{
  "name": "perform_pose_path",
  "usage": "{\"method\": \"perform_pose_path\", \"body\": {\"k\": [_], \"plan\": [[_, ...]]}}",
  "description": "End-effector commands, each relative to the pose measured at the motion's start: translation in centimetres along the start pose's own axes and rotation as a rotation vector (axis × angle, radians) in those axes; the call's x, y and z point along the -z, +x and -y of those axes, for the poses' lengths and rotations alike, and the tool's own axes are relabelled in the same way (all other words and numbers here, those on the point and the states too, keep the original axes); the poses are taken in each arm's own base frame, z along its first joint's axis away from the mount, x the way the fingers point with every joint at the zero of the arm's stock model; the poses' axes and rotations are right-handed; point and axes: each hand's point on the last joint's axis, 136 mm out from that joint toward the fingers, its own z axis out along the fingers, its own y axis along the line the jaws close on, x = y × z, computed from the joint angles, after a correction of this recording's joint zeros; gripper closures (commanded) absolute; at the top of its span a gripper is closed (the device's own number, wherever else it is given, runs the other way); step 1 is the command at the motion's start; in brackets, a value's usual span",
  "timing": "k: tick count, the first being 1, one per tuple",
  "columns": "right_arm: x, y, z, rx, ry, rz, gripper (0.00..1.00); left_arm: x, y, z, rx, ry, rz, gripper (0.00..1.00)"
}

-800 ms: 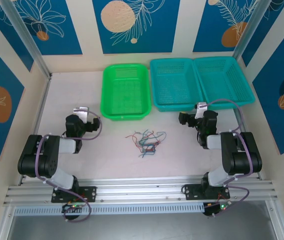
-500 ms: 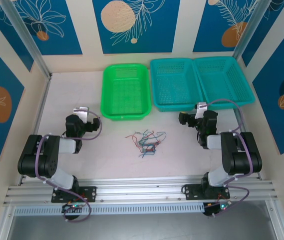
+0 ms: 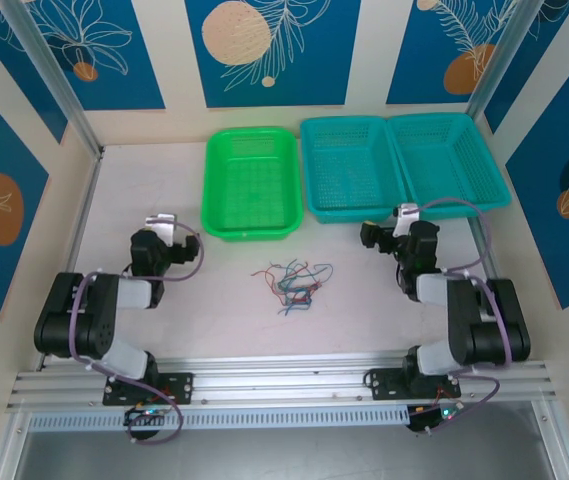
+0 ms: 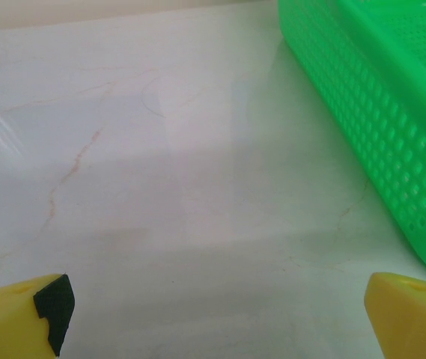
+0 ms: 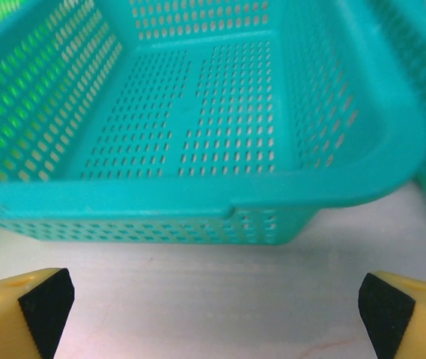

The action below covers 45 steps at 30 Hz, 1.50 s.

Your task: Untangle the cables

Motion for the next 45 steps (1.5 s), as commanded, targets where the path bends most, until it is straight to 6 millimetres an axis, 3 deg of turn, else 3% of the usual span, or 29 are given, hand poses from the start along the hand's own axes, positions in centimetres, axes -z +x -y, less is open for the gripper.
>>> {"method": "perform_pose_path", "body": {"k": [1, 6, 8, 12, 15, 19, 23, 26, 34, 38, 41, 45], "plan": [[3.2, -2.3, 1.4, -0.146, 0.092, 0.030, 0.01, 2.5, -2.6, -2.4, 0.056, -0.137, 0.103, 0.00], [7.4, -3.8, -0.3, -0.315, 0.062, -0.048, 0.01, 7.0, -5.3, -5.2, 0.225, -0.293, 0.084, 0.00], [8.8, -4.2, -2.5, -0.354, -0.024, -0.106, 0.01, 8.4, -6.3, -4.3, 0.326, -0.233, 0.072, 0.00], [11.4, -4.4, -8.6, -0.333, -0.279, -0.241, 0.01, 10.2, -7.5, -0.1, 0.544, -0.014, -0.036, 0.07], [13.0, -3.1, -13.1, -0.278, -0.414, -0.359, 0.01, 11.2, -7.8, 4.0, 0.681, 0.149, -0.158, 0.19], [14.6, -0.5, -18.6, -0.166, -0.542, -0.525, 0.01, 12.5, -8.3, 11.2, 0.665, 0.360, -0.294, 0.22], [14.6, 2.1, -21.7, -0.030, -0.548, -0.647, 0.01, 13.0, -6.7, 17.3, 0.618, 0.448, -0.392, 0.24], [13.9, 3.7, -23.0, 0.037, -0.524, -0.689, 0.01, 12.1, -4.4, 19.3, 0.616, 0.460, -0.439, 0.27], [12.8, 6.5, -25.0, 0.099, -0.497, -0.743, 0.01, 9.2, 1.2, 21.2, 0.629, 0.415, -0.548, 0.42], [11.4, 7.2, -24.6, 0.128, -0.415, -0.731, 0.01, 8.1, 2.2, 23.2, 0.600, 0.448, -0.574, 0.43], [10.4, 7.7, -24.0, 0.144, -0.347, -0.723, 0.01, 7.4, 3.4, 23.3, 0.570, 0.402, -0.591, 0.45], [8.9, 8.2, -23.4, 0.169, -0.259, -0.709, 0.01, 6.3, 5.4, 22.6, 0.555, 0.306, -0.639, 0.59]]}}
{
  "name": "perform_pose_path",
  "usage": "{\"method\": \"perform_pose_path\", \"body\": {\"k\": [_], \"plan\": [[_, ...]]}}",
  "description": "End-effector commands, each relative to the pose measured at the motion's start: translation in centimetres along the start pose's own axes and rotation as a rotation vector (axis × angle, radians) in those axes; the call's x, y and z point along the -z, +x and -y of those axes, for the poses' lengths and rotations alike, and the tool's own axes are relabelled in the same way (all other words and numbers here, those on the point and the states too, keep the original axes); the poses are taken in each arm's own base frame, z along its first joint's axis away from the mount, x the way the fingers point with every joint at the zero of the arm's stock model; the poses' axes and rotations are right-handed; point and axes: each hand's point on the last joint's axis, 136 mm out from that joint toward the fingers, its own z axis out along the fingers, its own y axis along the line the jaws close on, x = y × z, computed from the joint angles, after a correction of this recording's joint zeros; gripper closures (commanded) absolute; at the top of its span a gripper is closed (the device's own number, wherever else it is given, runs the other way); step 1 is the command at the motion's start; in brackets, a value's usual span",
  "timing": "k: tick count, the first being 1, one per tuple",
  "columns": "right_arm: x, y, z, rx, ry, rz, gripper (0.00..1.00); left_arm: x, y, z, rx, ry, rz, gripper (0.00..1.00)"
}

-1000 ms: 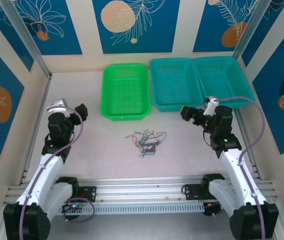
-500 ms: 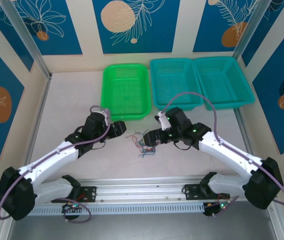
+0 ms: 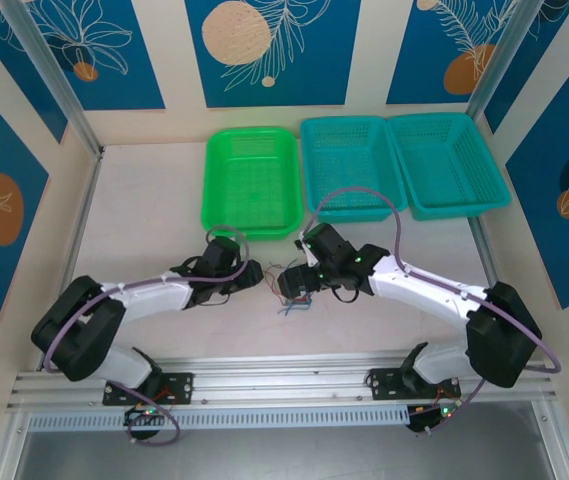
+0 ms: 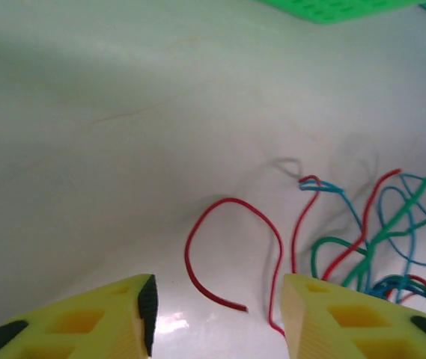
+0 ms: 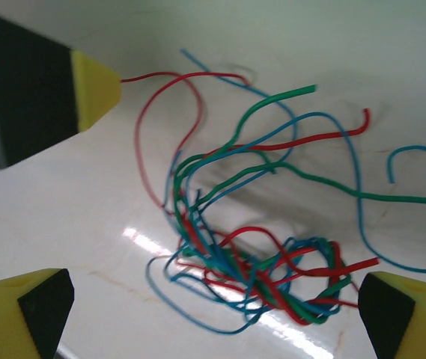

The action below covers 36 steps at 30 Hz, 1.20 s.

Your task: Untangle the cables

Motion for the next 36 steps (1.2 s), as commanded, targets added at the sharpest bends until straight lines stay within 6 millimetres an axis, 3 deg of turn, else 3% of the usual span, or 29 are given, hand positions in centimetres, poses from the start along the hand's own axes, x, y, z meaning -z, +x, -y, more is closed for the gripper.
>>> {"method": "perform_pose_path", "body": {"k": [1, 5, 9, 10, 12, 14, 16, 20, 23, 28, 33, 36], "plan": [[-0.5, -1.6, 0.6, -0.001, 0.100, 0.050, 0.01, -1.0, -1.0, 0.4, 0.001, -0.038, 0.022, 0.61], [-2.9, -1.1, -1.0, 0.063, 0.091, 0.018, 0.01, -2.0, -0.4, 0.9, -0.019, -0.023, -0.004, 0.69], [-5.8, -1.1, -0.2, 0.049, 0.185, -0.009, 0.01, -1.6, -0.8, 0.8, -0.012, -0.026, 0.027, 1.00], [-6.5, -1.0, 0.2, 0.044, 0.210, -0.018, 0.00, -1.2, -1.0, 0.7, -0.014, -0.032, 0.038, 1.00], [-7.5, -0.9, 1.2, 0.037, 0.274, -0.031, 0.15, 0.0, -1.6, 0.7, -0.028, -0.038, 0.074, 1.00], [-7.8, -0.4, 2.9, -0.016, 0.360, -0.034, 0.51, 2.2, -2.7, 0.6, -0.057, -0.062, 0.135, 1.00], [-7.5, 0.6, 4.6, -0.098, 0.412, -0.036, 0.72, 4.9, -4.2, 0.3, -0.086, -0.096, 0.210, 1.00], [-6.3, 3.7, 8.4, -0.298, 0.475, -0.066, 0.72, 11.1, -7.2, -1.9, -0.098, -0.224, 0.351, 1.00], [-5.5, 5.6, 10.3, -0.418, 0.486, -0.090, 0.69, 14.7, -8.4, -4.0, -0.061, -0.316, 0.410, 1.00], [-4.0, 7.9, 13.1, -0.584, 0.573, -0.145, 0.65, 18.6, -9.5, -6.1, -0.014, -0.404, 0.489, 1.00], [-2.3, 8.1, 14.6, -0.671, 0.615, -0.091, 0.59, 22.2, -10.3, -8.0, -0.003, -0.506, 0.568, 1.00], [-1.8, 8.0, 15.3, -0.749, 0.572, -0.061, 0.60, 23.2, -10.0, -9.2, 0.009, -0.551, 0.574, 1.00]]}}
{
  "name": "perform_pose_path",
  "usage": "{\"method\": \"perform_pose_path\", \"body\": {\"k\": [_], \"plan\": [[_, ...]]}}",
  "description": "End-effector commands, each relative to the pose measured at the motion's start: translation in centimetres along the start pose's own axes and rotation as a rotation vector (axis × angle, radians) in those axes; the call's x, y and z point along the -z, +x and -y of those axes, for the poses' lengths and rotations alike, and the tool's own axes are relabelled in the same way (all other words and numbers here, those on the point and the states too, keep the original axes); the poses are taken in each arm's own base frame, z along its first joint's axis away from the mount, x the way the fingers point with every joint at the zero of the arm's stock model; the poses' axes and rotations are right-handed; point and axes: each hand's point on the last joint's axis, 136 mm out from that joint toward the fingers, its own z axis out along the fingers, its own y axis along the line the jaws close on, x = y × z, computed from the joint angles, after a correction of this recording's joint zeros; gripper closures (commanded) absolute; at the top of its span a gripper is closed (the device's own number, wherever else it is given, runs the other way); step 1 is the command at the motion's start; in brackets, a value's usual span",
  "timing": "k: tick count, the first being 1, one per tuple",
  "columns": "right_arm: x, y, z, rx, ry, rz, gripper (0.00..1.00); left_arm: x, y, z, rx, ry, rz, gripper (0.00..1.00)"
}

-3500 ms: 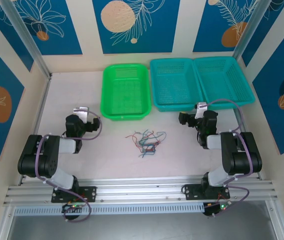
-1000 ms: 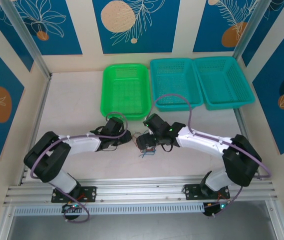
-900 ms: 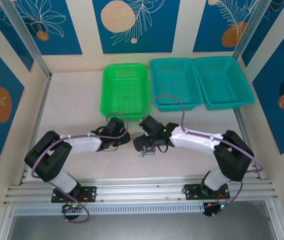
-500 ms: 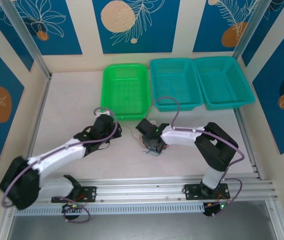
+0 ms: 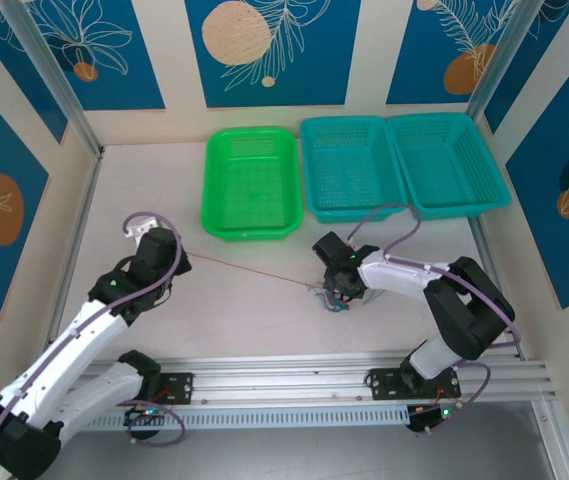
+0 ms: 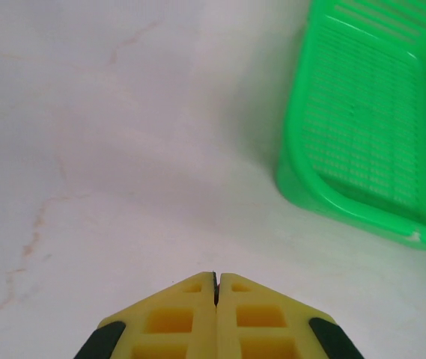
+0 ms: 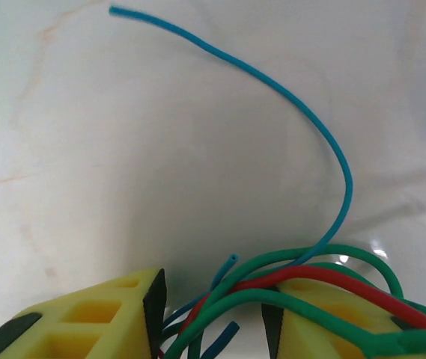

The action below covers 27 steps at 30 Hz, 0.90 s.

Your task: Untangle the cables

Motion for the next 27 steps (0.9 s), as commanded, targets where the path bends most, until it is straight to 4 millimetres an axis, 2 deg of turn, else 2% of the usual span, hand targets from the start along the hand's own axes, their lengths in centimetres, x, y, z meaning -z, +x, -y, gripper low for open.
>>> {"method": "perform_pose_path", "body": {"k": [1, 2, 4, 7, 9, 11, 12, 15, 16, 20, 22, 24, 27], "plan": [[0.0, 0.6, 3.9, -0.091, 0.080, -0.033, 0.62, 1.1, -1.4, -3.1, -0.026, -0.131, 0.056, 1.00], [0.1, 0.4, 3.6, -0.089, 0.053, -0.033, 0.68, 0.7, -0.9, -2.7, -0.034, -0.104, 0.040, 1.00], [0.2, 0.3, 1.9, -0.037, -0.040, -0.040, 0.84, -0.8, 1.1, 0.9, -0.076, 0.098, -0.029, 1.00], [1.0, 0.6, -1.1, 0.062, -0.174, -0.080, 0.90, -1.3, 5.1, 7.9, -0.113, 0.515, -0.124, 1.00], [1.6, 0.4, -2.2, 0.099, -0.213, -0.080, 0.91, -1.0, 7.6, 10.4, -0.148, 0.665, -0.134, 1.00], [2.4, 0.1, -3.0, 0.118, -0.259, -0.069, 0.94, -1.1, 9.7, 10.8, -0.226, 0.691, -0.130, 0.97], [2.8, 0.0, -3.5, 0.128, -0.289, -0.064, 0.95, -1.2, 10.6, 10.9, -0.275, 0.693, -0.122, 0.89], [3.9, -0.3, -4.4, 0.153, -0.350, -0.054, 1.00, -1.0, 11.5, 11.1, -0.380, 0.704, -0.071, 0.52], [4.2, -0.5, -4.6, 0.161, -0.359, -0.052, 1.00, -0.5, 11.5, 11.5, -0.418, 0.723, -0.046, 0.44], [5.1, -0.9, -4.8, 0.195, -0.373, -0.040, 1.00, 1.7, 9.9, 12.9, -0.591, 0.769, 0.084, 0.30], [5.5, -1.3, -4.8, 0.197, -0.386, -0.036, 1.00, 3.5, 9.7, 14.5, -0.684, 0.853, 0.145, 0.24], [6.0, -1.7, -5.1, 0.199, -0.423, -0.039, 1.00, 5.0, 10.7, 16.3, -0.782, 0.955, 0.160, 0.20], [7.3, -2.1, -5.4, 0.196, -0.476, -0.035, 1.00, 6.8, 14.0, 18.8, -0.932, 1.121, 0.096, 0.18]]}}
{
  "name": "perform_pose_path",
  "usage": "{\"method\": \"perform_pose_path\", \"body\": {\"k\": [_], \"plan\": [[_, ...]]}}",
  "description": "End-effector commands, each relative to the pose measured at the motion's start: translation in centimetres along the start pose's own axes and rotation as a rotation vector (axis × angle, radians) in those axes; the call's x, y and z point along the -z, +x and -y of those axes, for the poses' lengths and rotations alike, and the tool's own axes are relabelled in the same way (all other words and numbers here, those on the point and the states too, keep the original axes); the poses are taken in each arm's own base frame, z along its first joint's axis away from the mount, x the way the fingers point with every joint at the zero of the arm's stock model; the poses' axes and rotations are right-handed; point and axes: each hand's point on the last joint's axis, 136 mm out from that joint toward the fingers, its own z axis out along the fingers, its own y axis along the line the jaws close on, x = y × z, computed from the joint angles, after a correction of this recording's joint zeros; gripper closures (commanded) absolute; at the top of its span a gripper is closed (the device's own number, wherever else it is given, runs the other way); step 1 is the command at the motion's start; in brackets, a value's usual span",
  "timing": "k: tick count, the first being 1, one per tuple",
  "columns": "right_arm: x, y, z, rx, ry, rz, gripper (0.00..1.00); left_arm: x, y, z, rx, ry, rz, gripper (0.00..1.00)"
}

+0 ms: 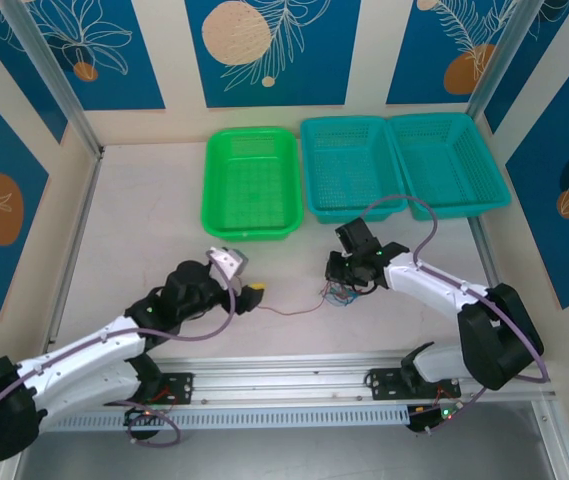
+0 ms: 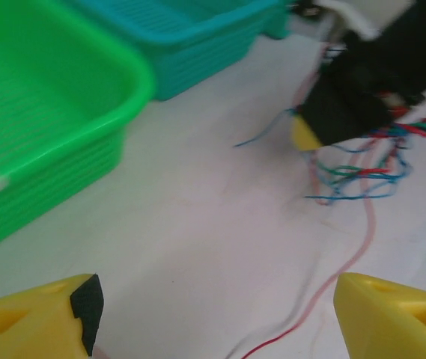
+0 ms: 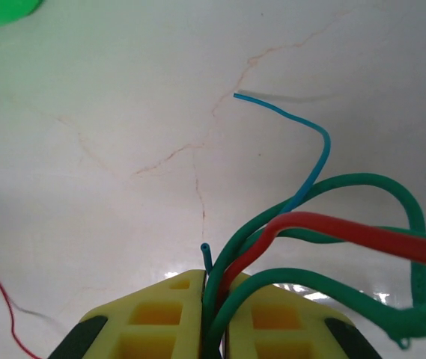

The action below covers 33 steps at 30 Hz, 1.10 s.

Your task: Untangle the cables

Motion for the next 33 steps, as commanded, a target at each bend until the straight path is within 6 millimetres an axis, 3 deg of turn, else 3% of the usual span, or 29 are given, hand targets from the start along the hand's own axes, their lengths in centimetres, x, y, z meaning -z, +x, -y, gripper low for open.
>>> {"method": "perform_pose_path", "body": {"k": [1, 8, 10, 13, 15, 16, 17, 18, 19, 24, 26, 29, 33], "plan": [[2.2, -1.0, -2.3, 0.037, -0.115, 0.013, 1.00, -1.6, -1.7, 5.4, -0.215, 0.239, 0.029, 0.17], [4.3, -1.5, -3.6, 0.022, -0.181, 0.030, 1.00, -7.5, -1.3, 12.5, -0.225, 0.457, 0.037, 0.17], [4.5, -1.5, -3.6, 0.015, -0.184, 0.035, 1.00, -9.5, -1.2, 13.2, -0.195, 0.438, 0.071, 0.16], [4.7, -1.5, -3.7, 0.009, -0.191, 0.039, 1.00, -12.2, -0.4, 12.6, -0.163, 0.345, 0.078, 0.18], [4.8, -1.5, -3.7, 0.005, -0.193, 0.039, 1.00, -13.0, -0.5, 11.8, -0.138, 0.291, 0.096, 0.32], [4.9, -1.5, -3.6, 0.004, -0.192, 0.040, 1.00, -13.2, -0.4, 11.4, -0.131, 0.270, 0.100, 0.47], [4.8, -1.6, -3.3, -0.005, -0.174, 0.047, 1.00, -13.3, -0.4, 11.1, -0.131, 0.251, 0.097, 0.70], [4.8, -1.7, -2.6, -0.024, -0.142, 0.059, 1.00, -13.3, -0.3, 10.8, -0.134, 0.232, 0.085, 0.88], [4.7, -1.9, -1.7, -0.055, -0.097, 0.076, 1.00, -13.1, -0.4, 10.5, -0.139, 0.218, 0.077, 1.00], [4.2, -2.0, 3.1, -0.223, 0.061, 0.119, 0.99, -11.3, -0.3, 9.6, -0.179, 0.179, 0.051, 1.00], [3.9, -1.8, 5.0, -0.297, 0.105, 0.132, 0.92, -10.3, -0.5, 8.8, -0.183, 0.141, 0.048, 1.00], [3.4, -1.0, 7.6, -0.406, 0.163, 0.141, 0.88, -8.0, -1.4, 6.3, -0.147, 0.037, 0.069, 1.00], [2.7, 0.4, 10.3, -0.529, 0.209, 0.136, 0.86, -4.1, -2.5, 1.2, -0.050, -0.161, 0.084, 1.00]]}}
